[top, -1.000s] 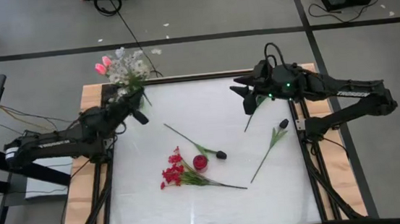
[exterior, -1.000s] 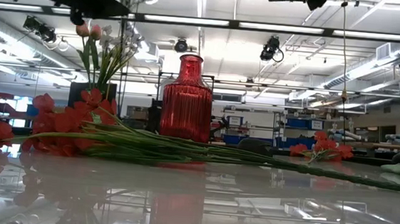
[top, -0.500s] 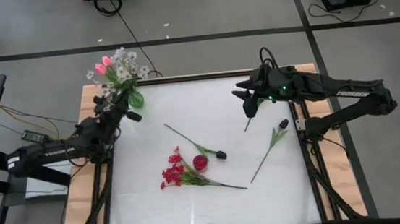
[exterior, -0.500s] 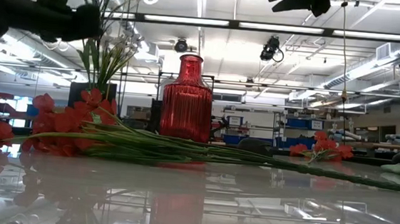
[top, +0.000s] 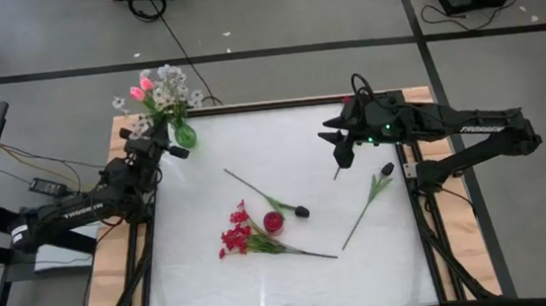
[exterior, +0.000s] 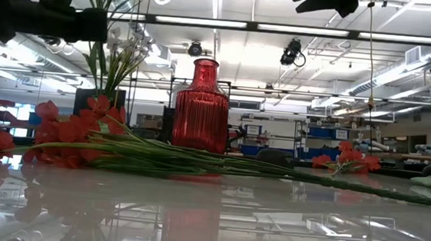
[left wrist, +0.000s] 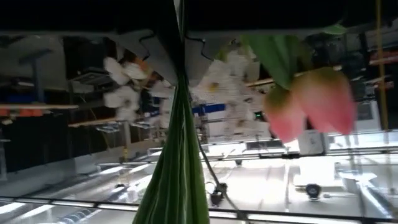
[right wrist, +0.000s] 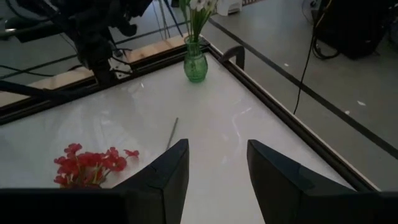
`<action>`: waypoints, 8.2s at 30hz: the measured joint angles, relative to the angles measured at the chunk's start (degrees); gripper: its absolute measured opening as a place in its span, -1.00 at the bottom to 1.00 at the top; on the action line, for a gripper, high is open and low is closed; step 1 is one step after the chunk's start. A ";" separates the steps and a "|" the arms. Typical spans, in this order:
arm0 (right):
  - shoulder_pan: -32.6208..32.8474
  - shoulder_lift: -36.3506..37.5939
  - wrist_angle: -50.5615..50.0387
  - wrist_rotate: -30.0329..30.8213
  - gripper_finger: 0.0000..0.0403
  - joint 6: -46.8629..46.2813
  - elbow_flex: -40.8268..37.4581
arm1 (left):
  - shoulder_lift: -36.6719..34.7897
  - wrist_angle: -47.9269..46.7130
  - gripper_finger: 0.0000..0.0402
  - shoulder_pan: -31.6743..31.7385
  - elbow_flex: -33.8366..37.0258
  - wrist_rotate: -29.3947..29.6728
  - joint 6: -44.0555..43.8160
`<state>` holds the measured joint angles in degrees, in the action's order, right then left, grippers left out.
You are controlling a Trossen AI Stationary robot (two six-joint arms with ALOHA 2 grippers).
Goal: Sort flowers into vase by color
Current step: Put the white flowers into the green flower vase, then put the top red flowers into the red flower vase
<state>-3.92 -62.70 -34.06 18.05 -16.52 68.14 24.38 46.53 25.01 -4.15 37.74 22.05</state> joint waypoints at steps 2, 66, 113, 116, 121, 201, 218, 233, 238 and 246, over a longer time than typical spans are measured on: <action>0.38 0.00 0.00 0.34 -0.15 0.05 0.00 | 0.02 0.01 -0.98 1.72 -0.01 0.00 -0.26; 2.84 0.42 -0.05 0.04 -0.15 -3.87 0.00 | 15.17 -86.23 0.12 14.85 -38.05 -20.91 -33.31; 8.31 -14.23 -28.58 -11.07 -0.16 -46.66 -0.02 | 34.07 -78.20 0.10 -32.64 -38.52 -36.87 -78.25; 8.97 -16.53 -28.57 -12.27 -0.16 -48.74 -0.02 | 37.99 -73.46 0.10 -34.40 -38.52 -36.48 -77.22; 9.94 -19.51 -28.73 -13.15 -0.16 -54.96 -0.02 | 43.39 -66.95 0.10 -35.17 -38.52 -36.28 -72.38; 14.17 -16.72 -40.96 8.89 -0.66 -89.45 -1.64 | 43.45 -59.46 0.10 -25.10 -38.63 -44.89 -49.40; -23.27 -16.48 -15.54 -6.32 0.15 -64.40 -18.61 | 43.47 -60.17 0.10 -25.22 -38.65 -46.39 -58.09; -36.79 -23.28 -5.35 -10.45 0.04 -56.08 -21.79 | 43.47 -59.96 0.10 -24.93 -38.65 -42.80 -62.78; -37.25 -26.70 -4.13 -10.48 -0.05 -53.60 -21.79 | 43.47 -60.01 0.10 -24.80 -38.65 -42.16 -64.85; -36.93 -29.04 -3.07 -11.60 -0.66 -46.39 -21.66 | 43.47 -59.69 0.10 -24.80 -38.65 -40.19 -68.64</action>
<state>-40.85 -91.74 -37.14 6.46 -62.91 46.48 67.85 -13.15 0.21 -42.81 -2.45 -46.59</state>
